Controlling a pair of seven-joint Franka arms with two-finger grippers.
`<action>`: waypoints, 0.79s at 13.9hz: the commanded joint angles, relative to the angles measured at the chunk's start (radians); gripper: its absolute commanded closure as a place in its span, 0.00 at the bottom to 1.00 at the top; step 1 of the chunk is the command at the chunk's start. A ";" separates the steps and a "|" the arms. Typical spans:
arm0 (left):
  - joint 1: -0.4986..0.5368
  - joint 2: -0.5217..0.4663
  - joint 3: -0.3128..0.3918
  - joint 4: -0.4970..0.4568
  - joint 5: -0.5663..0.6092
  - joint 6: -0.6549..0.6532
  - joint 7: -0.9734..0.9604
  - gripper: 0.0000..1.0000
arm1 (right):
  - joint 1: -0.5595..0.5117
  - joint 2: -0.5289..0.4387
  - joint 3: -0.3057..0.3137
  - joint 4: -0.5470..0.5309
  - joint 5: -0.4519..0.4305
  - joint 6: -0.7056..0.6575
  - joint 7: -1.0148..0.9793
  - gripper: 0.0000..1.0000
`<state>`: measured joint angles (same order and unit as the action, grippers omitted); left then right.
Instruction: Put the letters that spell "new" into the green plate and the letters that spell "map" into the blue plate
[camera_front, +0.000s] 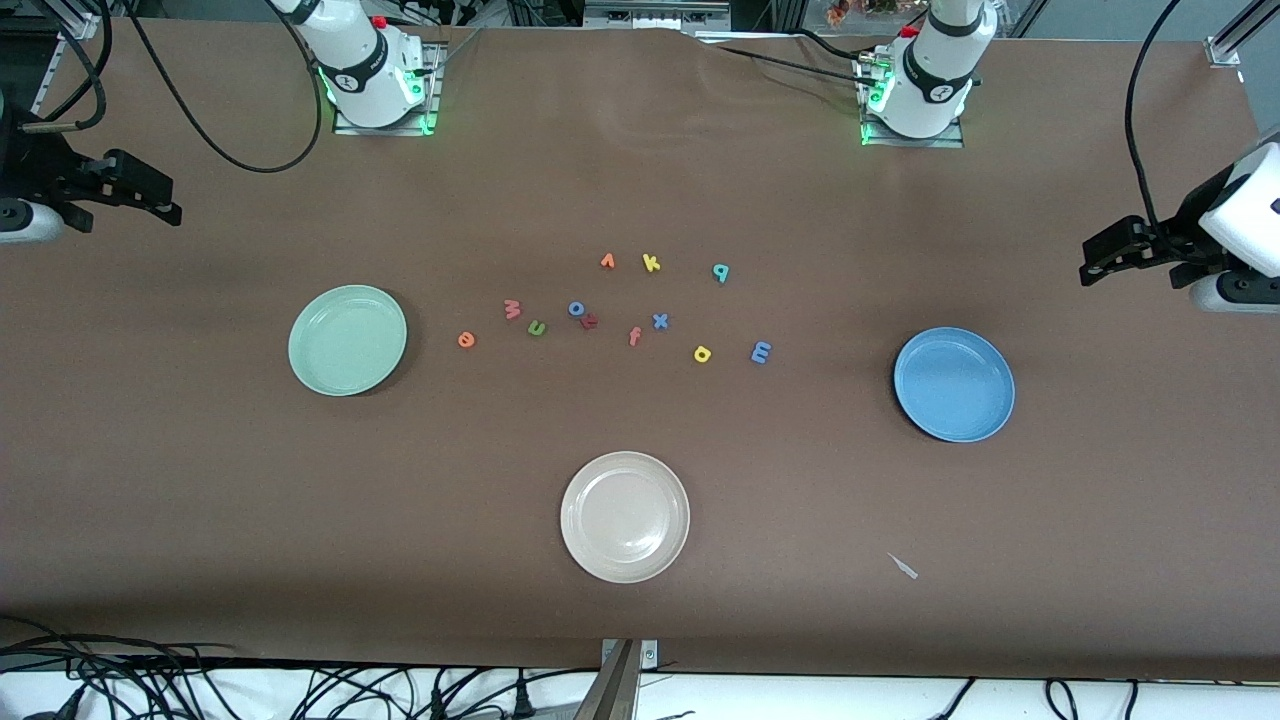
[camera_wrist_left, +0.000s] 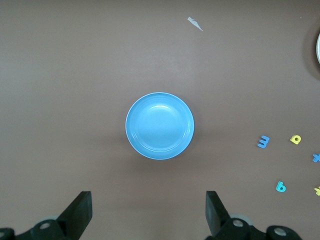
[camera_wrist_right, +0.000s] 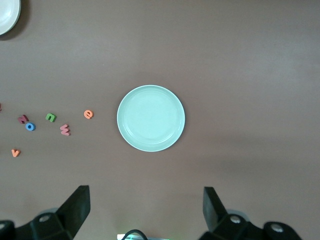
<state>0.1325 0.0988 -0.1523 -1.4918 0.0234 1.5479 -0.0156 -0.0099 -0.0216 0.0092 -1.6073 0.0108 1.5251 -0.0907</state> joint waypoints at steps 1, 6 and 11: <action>0.021 -0.010 0.002 -0.005 0.003 -0.009 0.019 0.00 | -0.004 0.006 0.005 0.020 -0.012 0.001 0.002 0.00; 0.019 -0.008 -0.004 -0.004 0.001 -0.009 0.019 0.00 | -0.004 0.006 0.005 0.023 -0.008 0.001 0.000 0.00; 0.021 -0.010 -0.004 -0.001 0.000 -0.009 0.019 0.00 | -0.002 0.006 0.006 0.023 -0.006 0.004 0.000 0.00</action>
<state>0.1474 0.0993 -0.1520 -1.4946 0.0235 1.5462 -0.0149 -0.0096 -0.0216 0.0108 -1.6069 0.0109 1.5348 -0.0907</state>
